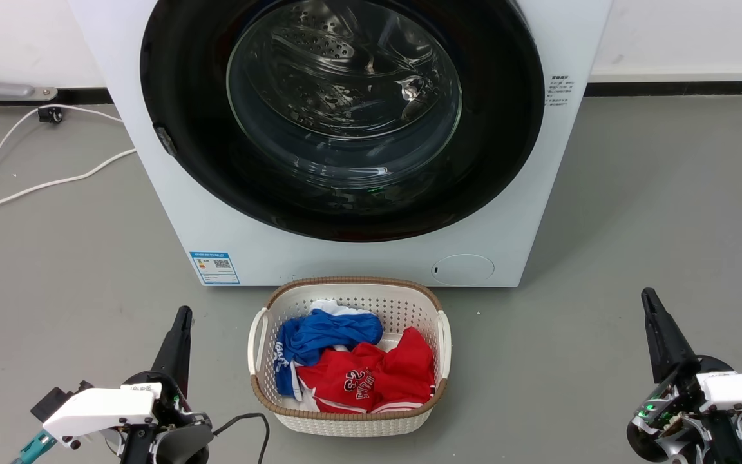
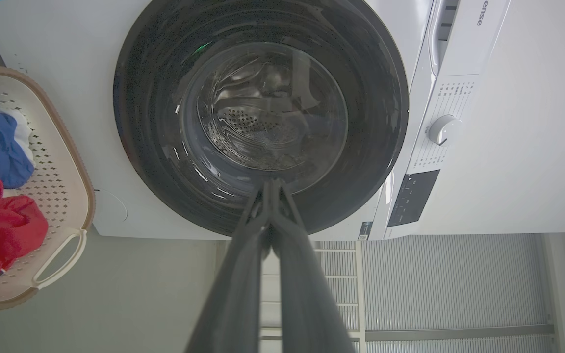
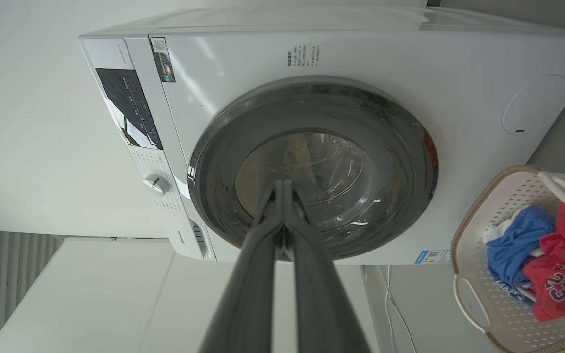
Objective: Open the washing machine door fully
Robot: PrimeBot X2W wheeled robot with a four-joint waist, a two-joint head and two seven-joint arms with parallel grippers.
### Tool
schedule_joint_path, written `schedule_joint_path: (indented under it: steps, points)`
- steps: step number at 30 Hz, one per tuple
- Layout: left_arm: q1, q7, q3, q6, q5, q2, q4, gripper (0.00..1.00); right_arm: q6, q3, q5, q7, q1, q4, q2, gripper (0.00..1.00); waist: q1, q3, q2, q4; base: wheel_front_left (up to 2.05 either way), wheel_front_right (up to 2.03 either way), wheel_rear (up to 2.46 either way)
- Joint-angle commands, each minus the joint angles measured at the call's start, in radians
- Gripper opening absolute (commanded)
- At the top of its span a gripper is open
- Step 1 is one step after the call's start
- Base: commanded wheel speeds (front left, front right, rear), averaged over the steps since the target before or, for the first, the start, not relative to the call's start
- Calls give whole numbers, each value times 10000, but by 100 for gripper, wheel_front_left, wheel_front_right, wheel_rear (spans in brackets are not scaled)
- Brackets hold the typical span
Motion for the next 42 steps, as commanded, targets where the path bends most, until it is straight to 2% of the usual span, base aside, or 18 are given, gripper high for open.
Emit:
schedule_joint_path:
  steps: [1, 26, 27, 35, 42]
  points:
    - [-75, -1, -5, -29, 37, 31, -1, 0, 29, -15, -66, 23, -100, 12, 41, 0, 0, 0, -1, 0, 0, 0, 0]
    - [-75, -2, -6, -29, 35, 31, -2, 0, 29, -32, -87, 41, -103, 13, 52, 0, 0, 0, -1, 0, 0, 0, 0]
    - [0, -1, -1, 0, 0, 0, -1, 100, 0, -19, -10, 10, -1, -2, 14, 100, 0, 0, -1, 0, 0, 0, 0]
    - [74, -355, -420, 7, 32, -20, -25, 100, 0, 184, -125, -329, 235, -154, 26, 100, 1, 0, -1, -9, 0, 0, 0]
    - [35, -697, -722, 4, 497, -15, -387, 100, 2, 390, -676, -680, 326, -423, -32, 100, 1, -4, -1, -19, 0, 0, 0]
